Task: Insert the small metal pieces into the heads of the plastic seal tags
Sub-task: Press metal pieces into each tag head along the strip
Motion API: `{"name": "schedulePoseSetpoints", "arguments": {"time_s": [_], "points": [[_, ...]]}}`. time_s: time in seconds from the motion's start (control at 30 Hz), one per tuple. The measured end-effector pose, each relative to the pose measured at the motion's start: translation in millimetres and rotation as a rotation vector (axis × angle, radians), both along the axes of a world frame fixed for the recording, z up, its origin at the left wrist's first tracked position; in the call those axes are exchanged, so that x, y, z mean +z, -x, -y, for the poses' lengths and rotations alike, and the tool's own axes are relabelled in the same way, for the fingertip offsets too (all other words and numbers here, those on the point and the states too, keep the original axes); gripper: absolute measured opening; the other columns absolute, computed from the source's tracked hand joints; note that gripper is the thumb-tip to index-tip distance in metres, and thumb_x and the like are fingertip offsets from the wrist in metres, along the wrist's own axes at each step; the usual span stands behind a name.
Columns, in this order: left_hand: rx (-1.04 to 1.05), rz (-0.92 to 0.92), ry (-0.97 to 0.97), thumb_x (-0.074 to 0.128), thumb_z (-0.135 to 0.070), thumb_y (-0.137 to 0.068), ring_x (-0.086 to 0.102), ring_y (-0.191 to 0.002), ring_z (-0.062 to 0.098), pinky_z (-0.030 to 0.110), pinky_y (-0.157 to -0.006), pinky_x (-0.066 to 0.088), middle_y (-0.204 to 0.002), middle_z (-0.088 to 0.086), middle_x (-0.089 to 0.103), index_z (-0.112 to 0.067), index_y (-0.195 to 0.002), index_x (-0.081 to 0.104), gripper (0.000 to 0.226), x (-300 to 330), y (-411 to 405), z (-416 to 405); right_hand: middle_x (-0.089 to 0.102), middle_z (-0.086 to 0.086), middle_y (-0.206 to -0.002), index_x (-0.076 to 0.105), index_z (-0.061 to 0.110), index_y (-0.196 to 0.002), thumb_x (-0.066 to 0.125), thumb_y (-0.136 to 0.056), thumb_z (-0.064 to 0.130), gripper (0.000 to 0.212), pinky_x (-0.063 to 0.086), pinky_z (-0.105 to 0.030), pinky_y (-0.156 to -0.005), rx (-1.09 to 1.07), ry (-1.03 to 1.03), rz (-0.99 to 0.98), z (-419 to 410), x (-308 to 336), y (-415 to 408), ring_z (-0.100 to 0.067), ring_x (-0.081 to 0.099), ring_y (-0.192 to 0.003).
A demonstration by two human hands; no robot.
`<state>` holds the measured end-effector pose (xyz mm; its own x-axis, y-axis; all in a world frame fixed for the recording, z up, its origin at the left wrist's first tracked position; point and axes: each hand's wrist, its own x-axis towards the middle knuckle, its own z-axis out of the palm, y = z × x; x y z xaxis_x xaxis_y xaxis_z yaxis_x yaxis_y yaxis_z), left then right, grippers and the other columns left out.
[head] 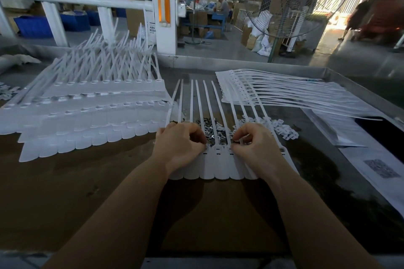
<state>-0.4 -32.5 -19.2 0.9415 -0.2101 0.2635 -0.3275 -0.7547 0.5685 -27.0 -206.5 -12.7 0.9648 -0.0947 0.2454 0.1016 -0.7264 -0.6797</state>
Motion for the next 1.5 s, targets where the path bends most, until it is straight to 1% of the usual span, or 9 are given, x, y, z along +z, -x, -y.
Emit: {"name": "schedulePoseSetpoints", "arguments": {"time_s": [0.1, 0.33, 0.47, 0.53, 0.63, 0.97, 1.27, 1.4, 1.5], "points": [[0.002, 0.0, -0.002, 0.066, -0.031, -0.081, 0.049, -0.095, 0.011, 0.031, -0.085, 0.021, -0.085, -0.018, 0.058, -0.04, -0.067, 0.053, 0.021, 0.9, -0.1, 0.8, 0.052, -0.001, -0.101, 0.051, 0.029, -0.069, 0.07, -0.077, 0.009, 0.029, 0.042, -0.019, -0.072, 0.002, -0.016, -0.023, 0.1, 2.4, -0.8, -0.006, 0.049, -0.081], [0.006, 0.008, 0.005, 0.066, -0.031, -0.08, 0.05, -0.095, 0.01, 0.03, -0.084, 0.02, -0.084, -0.019, 0.059, -0.04, -0.066, 0.053, 0.021, 0.1, 0.7, 0.9, 0.055, 0.0, -0.101, 0.056, 0.026, -0.073, 0.071, -0.077, 0.01, 0.022, 0.046, -0.024, -0.076, -0.012, -0.02, 0.014, -0.3, -0.2, 2.0, -0.009, 0.052, -0.085], [0.004, 0.009, 0.01, 0.066, -0.031, -0.08, 0.05, -0.094, 0.01, 0.03, -0.083, 0.021, -0.085, -0.019, 0.059, -0.04, -0.066, 0.054, 0.021, 0.0, 0.7, 0.8, 0.059, 0.002, -0.093, 0.063, 0.021, -0.08, 0.067, -0.079, 0.008, 0.014, 0.045, -0.018, -0.066, -0.07, -0.108, 0.096, -0.6, -3.3, 1.2, -0.005, 0.053, -0.076], [-0.001, 0.007, 0.012, 0.066, -0.03, -0.08, 0.05, -0.094, 0.01, 0.03, -0.083, 0.02, -0.084, -0.019, 0.059, -0.04, -0.066, 0.054, 0.02, 0.1, 0.6, 0.8, 0.061, 0.002, -0.091, 0.063, 0.021, -0.082, 0.065, -0.082, 0.009, 0.012, 0.05, -0.023, -0.069, -0.159, -0.152, 0.174, 2.8, -2.5, 0.7, -0.008, 0.056, -0.078], [-0.001, 0.012, 0.01, 0.066, -0.03, -0.08, 0.049, -0.093, 0.009, 0.03, -0.082, 0.019, -0.083, -0.02, 0.058, -0.041, -0.066, 0.054, 0.022, 0.3, 0.7, 1.1, 0.063, 0.001, -0.095, 0.065, 0.017, -0.09, 0.06, -0.085, 0.009, 0.01, 0.051, -0.036, -0.084, -0.367, -0.039, 0.239, 12.6, -2.0, 0.2, -0.014, 0.058, -0.088], [0.006, 0.012, 0.014, 0.066, -0.029, -0.079, 0.049, -0.092, 0.009, 0.029, -0.08, 0.02, -0.08, -0.022, 0.057, -0.041, -0.064, 0.053, 0.023, -0.7, 0.5, 0.2, 0.056, -0.006, -0.12, 0.064, 0.019, -0.112, 0.048, -0.091, 0.005, 0.03, 0.043, -0.042, -0.095, -0.463, 0.166, 0.097, 20.3, -6.6, -1.2, -0.023, 0.051, -0.111], [0.005, 0.012, 0.002, 0.066, -0.03, -0.08, 0.048, -0.093, 0.008, 0.03, -0.083, 0.021, -0.078, -0.025, 0.052, -0.042, -0.065, 0.052, 0.024, -1.0, -1.6, -0.4, 0.046, -0.004, -0.129, 0.06, 0.034, -0.119, 0.047, -0.094, 0.022, 0.031, 0.029, -0.046, -0.101, -0.376, 0.221, -0.045, 18.7, -5.6, -3.6, -0.022, 0.04, -0.122], [0.006, 0.007, 0.011, 0.066, -0.03, -0.08, 0.049, -0.094, 0.009, 0.03, -0.084, 0.021, -0.08, -0.023, 0.054, -0.042, -0.065, 0.053, 0.023, -1.3, -1.7, -0.9, 0.046, -0.005, -0.13, 0.06, 0.036, -0.119, 0.047, -0.096, 0.025, 0.029, 0.031, -0.05, -0.101, -0.364, 0.234, -0.091, 20.5, -4.3, -5.4, -0.024, 0.041, -0.122], [-0.004, 0.006, 0.009, 0.065, -0.031, -0.081, 0.049, -0.096, 0.01, 0.03, -0.085, 0.021, -0.084, -0.021, 0.056, -0.042, -0.066, 0.053, 0.022, -1.1, -1.4, -0.9, 0.053, -0.005, -0.124, 0.062, 0.035, -0.117, 0.051, -0.094, 0.026, 0.027, 0.04, -0.049, -0.097, -0.361, 0.249, -0.097, 22.4, -2.5, -8.5, -0.023, 0.051, -0.11]]}}
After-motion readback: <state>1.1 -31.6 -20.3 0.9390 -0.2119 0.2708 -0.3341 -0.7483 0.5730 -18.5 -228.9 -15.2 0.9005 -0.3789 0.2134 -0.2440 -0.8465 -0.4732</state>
